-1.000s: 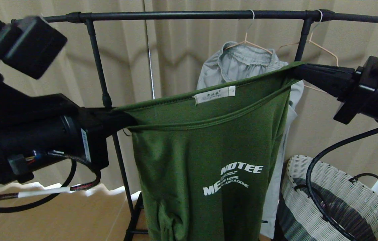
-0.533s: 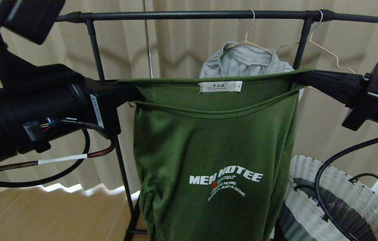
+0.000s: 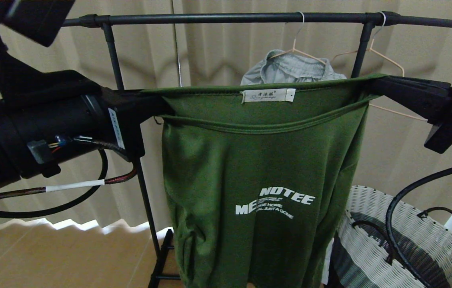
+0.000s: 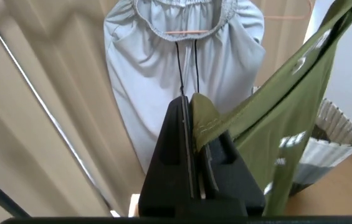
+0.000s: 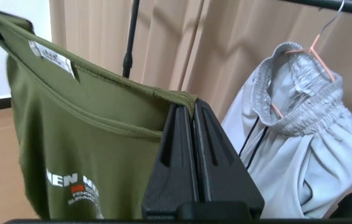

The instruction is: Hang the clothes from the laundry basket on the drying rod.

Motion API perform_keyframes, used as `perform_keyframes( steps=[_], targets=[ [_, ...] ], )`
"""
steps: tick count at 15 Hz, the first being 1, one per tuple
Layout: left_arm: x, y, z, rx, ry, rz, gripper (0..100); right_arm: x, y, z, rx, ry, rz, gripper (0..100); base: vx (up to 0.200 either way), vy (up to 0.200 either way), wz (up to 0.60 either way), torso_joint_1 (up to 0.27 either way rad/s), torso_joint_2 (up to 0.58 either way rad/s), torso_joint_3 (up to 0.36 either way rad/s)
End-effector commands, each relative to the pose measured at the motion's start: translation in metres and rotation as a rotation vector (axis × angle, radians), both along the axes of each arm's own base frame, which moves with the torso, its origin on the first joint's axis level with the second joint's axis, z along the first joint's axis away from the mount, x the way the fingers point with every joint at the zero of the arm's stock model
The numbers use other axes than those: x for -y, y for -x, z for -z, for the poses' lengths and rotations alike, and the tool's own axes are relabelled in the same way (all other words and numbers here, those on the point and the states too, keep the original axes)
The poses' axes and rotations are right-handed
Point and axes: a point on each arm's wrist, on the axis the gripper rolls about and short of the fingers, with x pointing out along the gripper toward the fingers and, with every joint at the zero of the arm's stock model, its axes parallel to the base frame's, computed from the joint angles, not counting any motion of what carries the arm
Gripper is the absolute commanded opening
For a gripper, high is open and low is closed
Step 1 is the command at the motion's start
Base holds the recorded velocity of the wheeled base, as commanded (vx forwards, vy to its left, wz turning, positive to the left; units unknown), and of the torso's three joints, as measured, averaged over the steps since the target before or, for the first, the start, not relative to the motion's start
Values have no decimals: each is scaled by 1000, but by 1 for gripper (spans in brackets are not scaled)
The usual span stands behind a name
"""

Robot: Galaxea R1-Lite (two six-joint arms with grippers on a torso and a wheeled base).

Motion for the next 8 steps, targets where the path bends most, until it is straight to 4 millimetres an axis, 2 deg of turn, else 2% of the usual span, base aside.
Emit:
perform_keyframes(
  steps=[1,5,6,8],
  targets=[
    [-2,2,5,13,-37,0,0,2,4,-2,5,-2,2,0,0,0,0,0,0,0],
    [-9,-5,14,142,-78,-47,0,5,11,-3,-11,5,3,0,0,0,0,0,0,0],
    [-9,-6,15,151,-77,-52,0,5,11,-3,-11,5,3,100,0,0,0,0,0,0],
    [-10,-6,15,153,-75,-54,0,5,11,0,-19,8,2,100,0,0,0,0,0,0]
  ],
)
